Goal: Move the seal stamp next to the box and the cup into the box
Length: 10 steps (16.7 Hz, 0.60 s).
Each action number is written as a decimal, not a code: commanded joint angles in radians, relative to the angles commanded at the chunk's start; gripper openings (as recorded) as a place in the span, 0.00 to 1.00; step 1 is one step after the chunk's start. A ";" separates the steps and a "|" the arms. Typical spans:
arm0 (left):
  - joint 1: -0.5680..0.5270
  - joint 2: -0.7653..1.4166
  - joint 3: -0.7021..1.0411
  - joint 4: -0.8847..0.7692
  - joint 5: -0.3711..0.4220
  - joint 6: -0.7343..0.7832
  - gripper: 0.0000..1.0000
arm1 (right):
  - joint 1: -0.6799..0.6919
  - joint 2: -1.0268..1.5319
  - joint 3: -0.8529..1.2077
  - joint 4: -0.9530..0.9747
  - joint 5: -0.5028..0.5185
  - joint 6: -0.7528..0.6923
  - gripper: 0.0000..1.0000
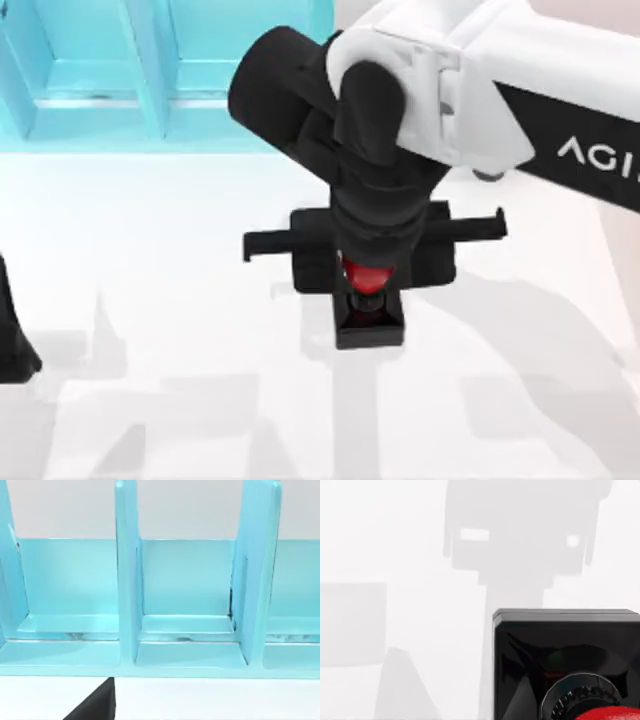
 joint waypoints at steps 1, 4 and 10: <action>0.000 0.000 0.000 0.000 0.000 0.000 1.00 | -0.033 -0.055 -0.055 0.004 -0.004 -0.039 0.00; 0.000 0.000 0.000 0.000 0.000 0.000 1.00 | -0.133 -0.278 -0.243 0.016 -0.012 -0.111 0.00; 0.000 0.000 0.000 0.000 0.000 0.000 1.00 | -0.356 -0.777 -0.684 0.041 -0.024 -0.262 0.00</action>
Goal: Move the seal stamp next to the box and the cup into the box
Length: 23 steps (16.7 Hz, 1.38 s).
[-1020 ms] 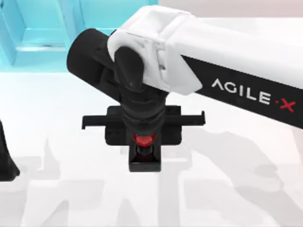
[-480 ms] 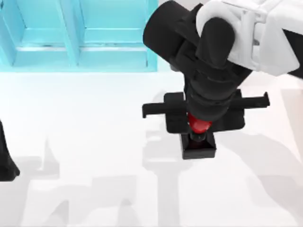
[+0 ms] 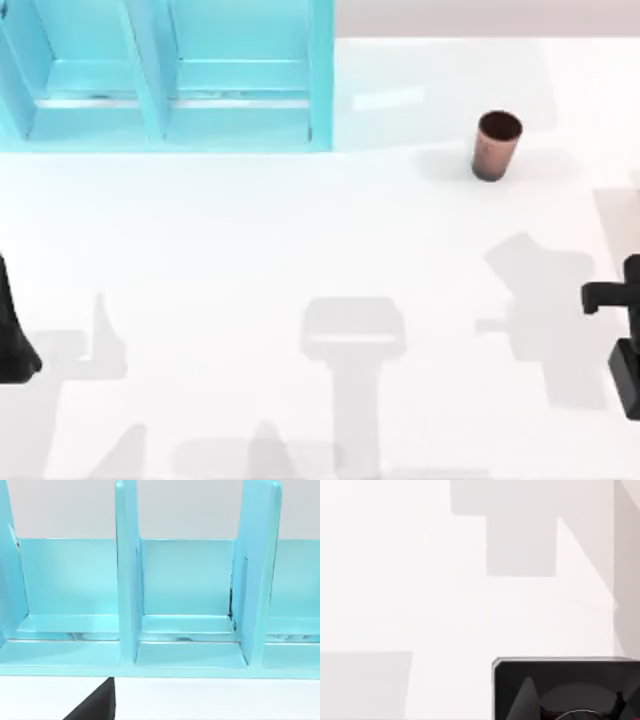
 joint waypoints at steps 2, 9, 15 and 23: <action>0.000 0.000 0.000 0.000 0.000 0.000 1.00 | -0.057 -0.092 -0.092 0.009 -0.008 -0.086 0.00; 0.000 0.000 0.000 0.000 0.000 0.000 1.00 | -0.091 -0.150 -0.153 0.012 -0.017 -0.146 0.00; 0.000 0.000 0.000 0.000 0.000 0.000 1.00 | -0.101 -0.135 -0.245 0.122 -0.019 -0.157 0.00; 0.000 0.000 0.000 0.000 0.000 0.000 1.00 | -0.118 -0.108 -0.386 0.294 -0.025 -0.170 0.00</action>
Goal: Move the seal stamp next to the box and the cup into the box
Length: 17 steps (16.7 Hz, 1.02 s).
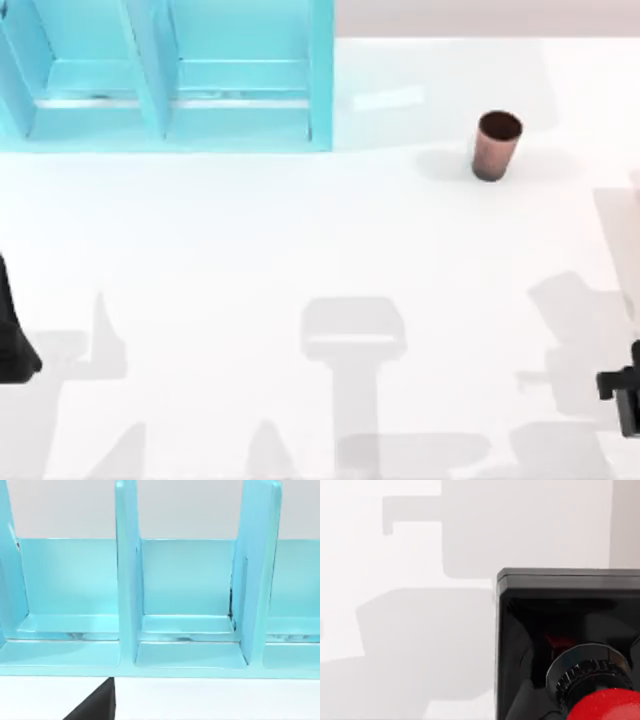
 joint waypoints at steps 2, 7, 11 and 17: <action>0.000 0.000 0.000 0.000 0.000 0.000 1.00 | 0.000 0.000 0.000 0.000 0.000 0.000 0.00; 0.000 0.000 0.000 0.000 0.000 0.000 1.00 | 0.000 0.000 0.000 0.000 0.000 0.000 0.23; 0.000 0.000 0.000 0.000 0.000 0.000 1.00 | 0.000 0.000 0.000 0.000 0.000 0.000 0.53; 0.000 0.000 0.000 0.000 0.000 0.000 1.00 | 0.000 0.000 0.000 0.000 0.000 0.000 0.98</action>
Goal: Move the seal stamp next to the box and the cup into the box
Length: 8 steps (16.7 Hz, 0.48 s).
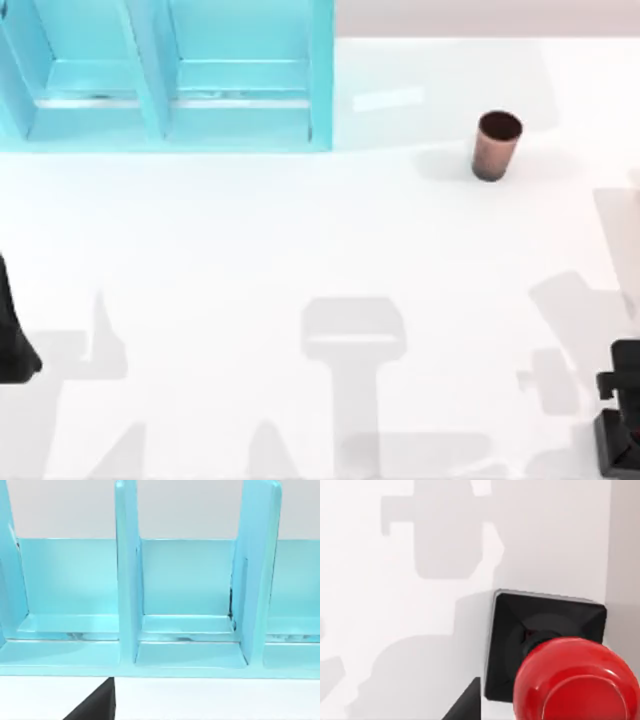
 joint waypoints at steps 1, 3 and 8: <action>0.000 0.000 0.000 0.000 0.000 0.000 1.00 | 0.000 0.000 0.000 0.000 0.000 0.000 1.00; 0.000 0.000 0.000 0.000 0.000 0.000 1.00 | 0.000 0.000 0.000 0.000 0.000 0.000 1.00; 0.000 0.000 0.000 0.000 0.000 0.000 1.00 | 0.000 0.000 0.000 0.000 0.000 0.000 1.00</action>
